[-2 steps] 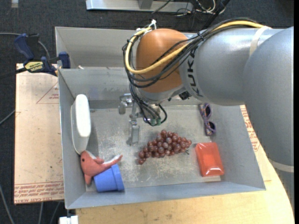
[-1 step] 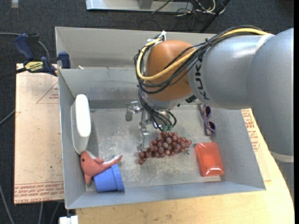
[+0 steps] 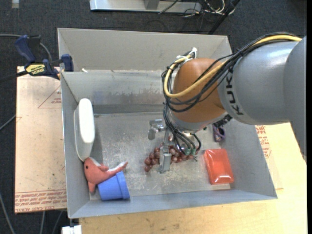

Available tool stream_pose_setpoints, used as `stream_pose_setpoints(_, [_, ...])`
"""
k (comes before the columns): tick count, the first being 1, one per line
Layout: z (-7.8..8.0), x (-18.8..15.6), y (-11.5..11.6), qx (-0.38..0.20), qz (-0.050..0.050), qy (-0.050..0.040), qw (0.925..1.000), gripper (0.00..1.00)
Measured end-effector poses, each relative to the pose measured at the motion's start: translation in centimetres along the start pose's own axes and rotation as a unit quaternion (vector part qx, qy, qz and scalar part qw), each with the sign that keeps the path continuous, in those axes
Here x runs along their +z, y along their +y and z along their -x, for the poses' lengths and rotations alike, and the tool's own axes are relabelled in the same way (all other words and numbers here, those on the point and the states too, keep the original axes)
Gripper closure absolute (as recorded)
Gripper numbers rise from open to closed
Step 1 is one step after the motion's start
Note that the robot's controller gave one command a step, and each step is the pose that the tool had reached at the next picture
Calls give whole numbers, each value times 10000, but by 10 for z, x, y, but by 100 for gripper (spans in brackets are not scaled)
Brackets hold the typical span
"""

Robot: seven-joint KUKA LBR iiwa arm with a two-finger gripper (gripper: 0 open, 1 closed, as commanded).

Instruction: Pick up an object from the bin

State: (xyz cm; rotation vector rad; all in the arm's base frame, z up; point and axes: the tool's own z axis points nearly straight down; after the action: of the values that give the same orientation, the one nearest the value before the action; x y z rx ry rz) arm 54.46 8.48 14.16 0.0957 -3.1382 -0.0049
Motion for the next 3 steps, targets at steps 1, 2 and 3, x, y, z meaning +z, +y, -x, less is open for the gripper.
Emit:
stream_pose_setpoints(1, [-5, 3, -32, -555, 1, -31, 9985, 0])
stream_pose_setpoints(2, [5, 72, -36, -1863, 10, -7, 9825, 100])
stream_pose_setpoints(3, [5, 72, -36, -1863, 10, -7, 9825, 100])
